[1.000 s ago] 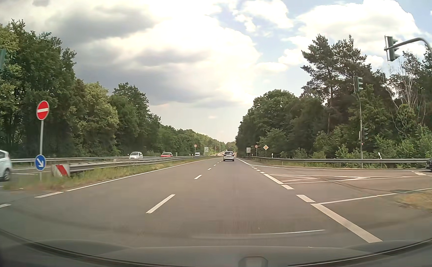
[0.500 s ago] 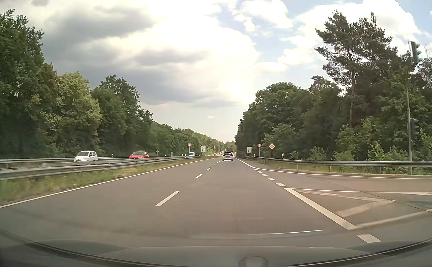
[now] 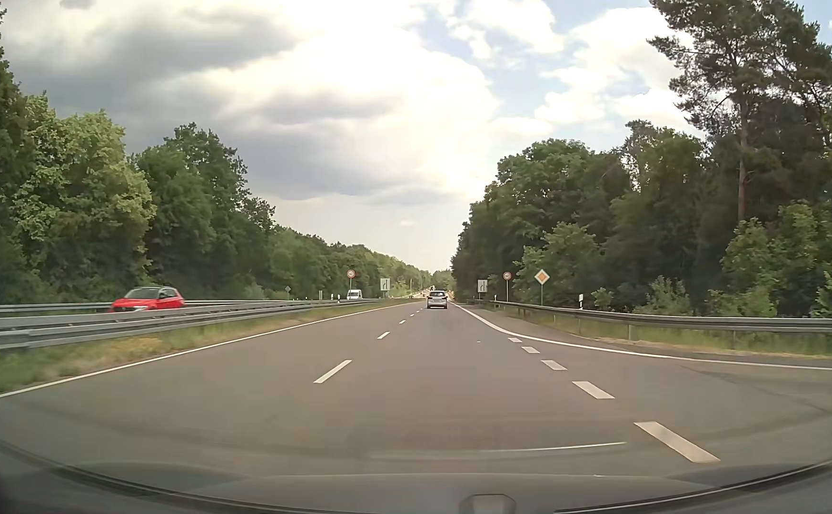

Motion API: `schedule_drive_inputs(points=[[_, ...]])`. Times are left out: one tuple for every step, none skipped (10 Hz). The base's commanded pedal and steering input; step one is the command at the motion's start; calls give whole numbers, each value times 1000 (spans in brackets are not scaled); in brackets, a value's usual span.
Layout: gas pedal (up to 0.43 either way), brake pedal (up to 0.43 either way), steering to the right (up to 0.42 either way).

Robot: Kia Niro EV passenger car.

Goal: Follow the waypoints while adhering to traffic rules and regulations

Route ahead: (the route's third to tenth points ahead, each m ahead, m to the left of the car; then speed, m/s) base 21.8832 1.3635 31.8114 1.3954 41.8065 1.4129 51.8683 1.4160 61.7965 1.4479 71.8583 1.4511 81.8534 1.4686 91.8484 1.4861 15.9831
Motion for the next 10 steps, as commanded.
schedule_drive_inputs(points=[[0,30,-1],[0,37,-2],[0,37,-3],[0,37,-2],[0,37,-3],[0,37,-3],[0,37,-2],[0,37,-2],[0,37,0],[8,30,3]])
